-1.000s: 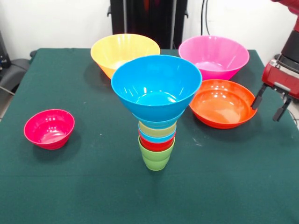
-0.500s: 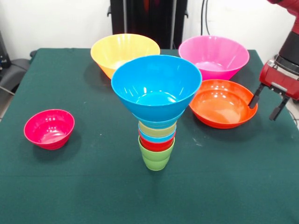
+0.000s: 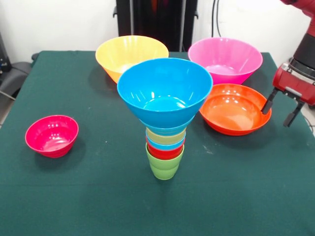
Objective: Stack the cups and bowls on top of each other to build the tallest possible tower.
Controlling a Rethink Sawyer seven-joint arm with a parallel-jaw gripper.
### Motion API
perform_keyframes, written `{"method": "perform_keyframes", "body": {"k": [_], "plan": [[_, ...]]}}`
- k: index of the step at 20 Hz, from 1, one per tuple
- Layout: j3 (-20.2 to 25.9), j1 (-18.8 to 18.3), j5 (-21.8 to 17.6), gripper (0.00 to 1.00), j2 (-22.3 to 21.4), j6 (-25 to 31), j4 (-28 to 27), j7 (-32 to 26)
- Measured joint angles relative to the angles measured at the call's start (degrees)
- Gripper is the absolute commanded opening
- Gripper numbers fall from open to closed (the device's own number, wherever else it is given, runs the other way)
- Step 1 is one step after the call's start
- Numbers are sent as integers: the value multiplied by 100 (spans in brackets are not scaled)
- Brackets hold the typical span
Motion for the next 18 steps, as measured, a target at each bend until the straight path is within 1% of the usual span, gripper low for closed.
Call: {"method": "perform_keyframes", "body": {"k": [10, 18], "plan": [[47, 0, -1, 100, -4, 1, 257, 0], [55, 0, 1, 100, -6, 0, 339, 0]]}}
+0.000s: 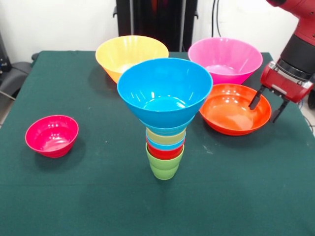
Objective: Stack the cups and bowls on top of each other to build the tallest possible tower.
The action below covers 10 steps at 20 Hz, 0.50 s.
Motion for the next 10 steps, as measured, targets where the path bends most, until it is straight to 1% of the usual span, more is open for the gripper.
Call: {"method": "perform_keyframes", "body": {"k": [10], "plan": [[123, 0, -1, 100, -13, 0, 99, 0]]}}
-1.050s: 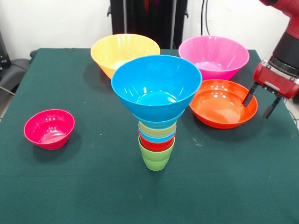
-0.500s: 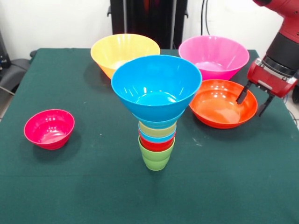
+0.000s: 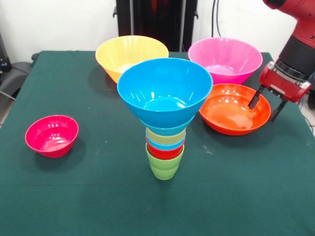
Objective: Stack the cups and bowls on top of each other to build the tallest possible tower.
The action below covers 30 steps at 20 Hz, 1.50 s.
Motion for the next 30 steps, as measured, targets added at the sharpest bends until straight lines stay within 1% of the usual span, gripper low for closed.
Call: {"method": "perform_keyframes", "body": {"k": [5, 6, 30], "plan": [[71, -1, 0, 100, 2, 0, 29, 0], [104, 0, 0, 0, 3, 0, 29, 0], [102, -9, -2, 0, -136, 2, 35, 0]]}}
